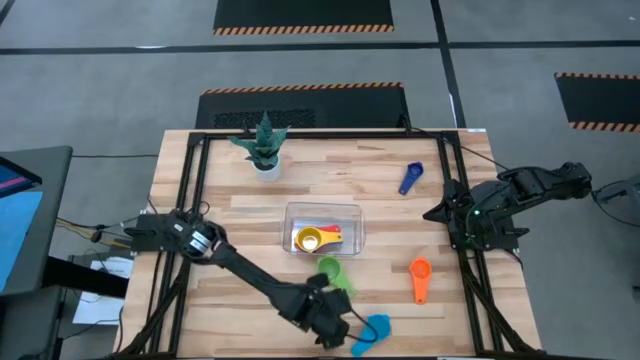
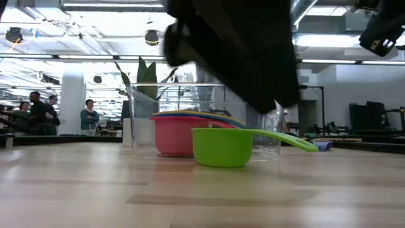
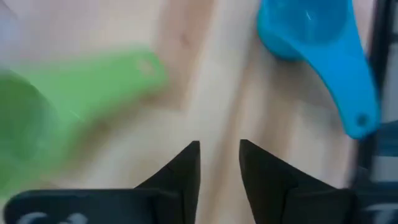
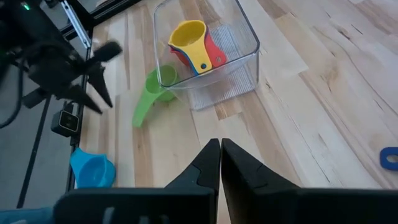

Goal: Nest measuring cups in basket
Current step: Stack the green measuring cup into the yellow measuring cup

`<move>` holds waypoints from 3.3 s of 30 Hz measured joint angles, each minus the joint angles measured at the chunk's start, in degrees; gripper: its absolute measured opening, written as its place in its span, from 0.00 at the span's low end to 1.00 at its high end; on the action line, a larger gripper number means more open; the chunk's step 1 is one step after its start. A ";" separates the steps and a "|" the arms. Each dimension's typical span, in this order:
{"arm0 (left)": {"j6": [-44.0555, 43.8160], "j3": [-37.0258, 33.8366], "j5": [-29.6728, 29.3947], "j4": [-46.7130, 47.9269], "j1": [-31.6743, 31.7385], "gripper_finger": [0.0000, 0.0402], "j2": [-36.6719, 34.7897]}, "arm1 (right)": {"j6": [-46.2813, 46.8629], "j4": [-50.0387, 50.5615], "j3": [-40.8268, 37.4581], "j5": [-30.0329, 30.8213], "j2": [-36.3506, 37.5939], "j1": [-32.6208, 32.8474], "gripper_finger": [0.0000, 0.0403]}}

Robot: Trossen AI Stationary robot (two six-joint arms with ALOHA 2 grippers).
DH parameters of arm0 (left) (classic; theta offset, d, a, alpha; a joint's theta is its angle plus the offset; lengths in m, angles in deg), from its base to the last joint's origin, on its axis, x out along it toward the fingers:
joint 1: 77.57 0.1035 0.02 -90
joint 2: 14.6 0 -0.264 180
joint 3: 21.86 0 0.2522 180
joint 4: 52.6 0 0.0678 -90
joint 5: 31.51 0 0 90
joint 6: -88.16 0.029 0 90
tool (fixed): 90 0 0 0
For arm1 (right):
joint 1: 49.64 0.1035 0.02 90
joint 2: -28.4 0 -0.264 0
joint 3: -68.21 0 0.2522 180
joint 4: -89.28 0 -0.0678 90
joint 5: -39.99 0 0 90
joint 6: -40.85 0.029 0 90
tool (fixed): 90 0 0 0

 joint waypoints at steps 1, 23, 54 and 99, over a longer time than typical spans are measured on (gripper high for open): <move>3.07 1.27 -2.05 2.67 0.36 0.22 0.00 | 0.00 0.02 0.00 -0.02 0.00 -0.02 0.10; 22.64 4.31 -3.29 18.93 4.40 0.32 -0.13 | -0.02 0.90 0.00 0.04 0.01 0.01 0.10; 23.43 4.24 -6.19 18.99 6.73 0.37 2.21 | 0.02 1.60 0.00 0.02 0.00 0.01 0.10; 29.23 0.29 -1.01 12.59 9.60 0.35 2.78 | 0.02 1.65 0.00 -0.04 0.02 0.00 0.10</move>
